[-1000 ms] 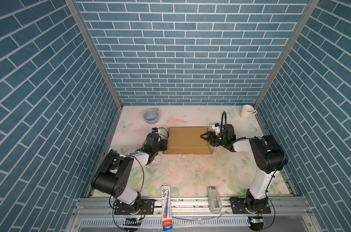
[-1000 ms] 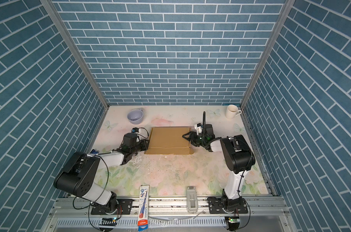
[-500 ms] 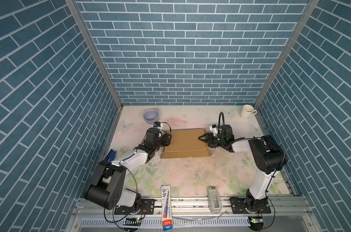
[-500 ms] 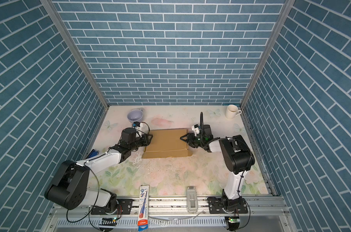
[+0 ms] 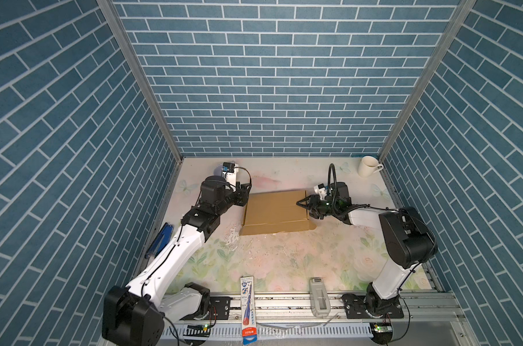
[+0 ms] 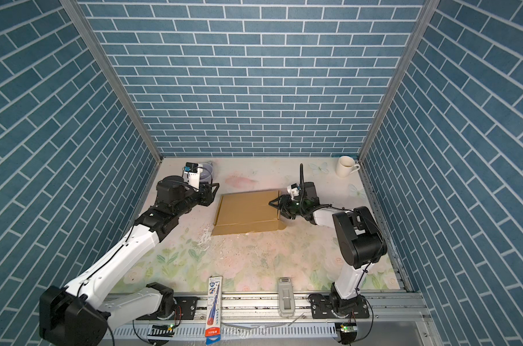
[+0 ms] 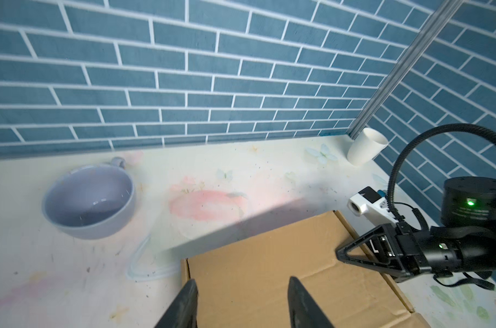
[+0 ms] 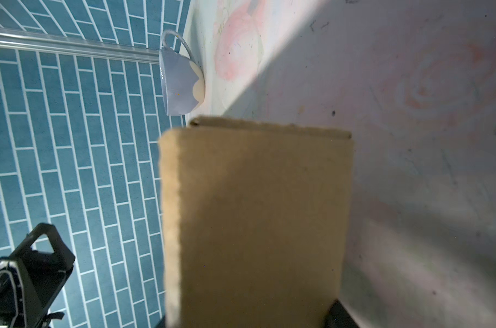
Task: Assemble paper box
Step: Turn over the paper box at the center of the table.
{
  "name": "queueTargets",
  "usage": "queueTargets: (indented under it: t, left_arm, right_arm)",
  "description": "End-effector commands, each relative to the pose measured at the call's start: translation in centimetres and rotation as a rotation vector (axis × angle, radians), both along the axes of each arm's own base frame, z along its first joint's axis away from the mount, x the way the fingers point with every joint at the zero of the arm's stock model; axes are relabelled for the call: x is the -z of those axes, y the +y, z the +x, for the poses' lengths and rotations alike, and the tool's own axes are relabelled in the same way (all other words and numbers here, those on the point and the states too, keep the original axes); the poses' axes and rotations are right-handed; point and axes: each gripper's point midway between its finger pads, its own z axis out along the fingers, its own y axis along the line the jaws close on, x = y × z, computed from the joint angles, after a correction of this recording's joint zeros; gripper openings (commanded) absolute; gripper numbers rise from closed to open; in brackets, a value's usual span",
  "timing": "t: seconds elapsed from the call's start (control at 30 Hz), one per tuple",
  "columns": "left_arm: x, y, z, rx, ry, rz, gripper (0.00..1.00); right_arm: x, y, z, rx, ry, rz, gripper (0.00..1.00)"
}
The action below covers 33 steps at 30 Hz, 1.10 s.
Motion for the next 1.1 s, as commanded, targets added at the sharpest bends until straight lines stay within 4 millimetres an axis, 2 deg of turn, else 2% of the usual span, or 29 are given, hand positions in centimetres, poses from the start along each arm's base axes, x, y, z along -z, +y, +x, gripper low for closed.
queueTargets:
  t: [0.0, 0.17, 0.33, 0.53, 0.6, 0.73, 0.9, 1.07]
  left_arm:
    - [-1.1, -0.4, -2.4, 0.081, -0.023, 0.163, 0.54]
    - [-2.7, -3.3, -4.9, 0.191, -0.110, 0.406, 0.56]
    - [-4.0, -5.4, -6.2, 0.275, -0.187, 0.500, 0.60]
    - [-5.9, -6.8, -8.3, 0.364, -0.296, 0.638, 0.66]
    - [-5.6, -7.3, -8.9, 0.397, -0.335, 0.732, 0.67]
    - [-3.9, -9.0, -9.9, 0.506, -0.408, 0.904, 0.69]
    - [-2.9, -10.4, -10.2, 0.614, -0.453, 0.964, 0.71]
    - [-2.6, -11.0, -9.3, 0.682, -0.457, 1.036, 0.73]
  right_arm:
    - [-2.5, -0.2, 0.1, 0.084, 0.124, 0.047, 0.40]
    - [-5.2, -0.5, -0.3, 0.155, 0.224, 0.108, 0.39]
    - [-8.1, -0.4, -0.1, 0.208, 0.288, 0.183, 0.38]
    - [-9.0, -0.4, 0.0, 0.279, 0.407, 0.272, 0.36]
    - [-9.0, -0.5, -0.2, 0.300, 0.444, 0.292, 0.35]
    - [-9.1, -0.5, -0.3, 0.319, 0.482, 0.325, 0.35]
    - [-9.7, -0.2, -0.3, 0.304, 0.497, 0.347, 0.35]
    - [-9.8, -0.2, -0.8, 0.286, 0.509, 0.353, 0.35]
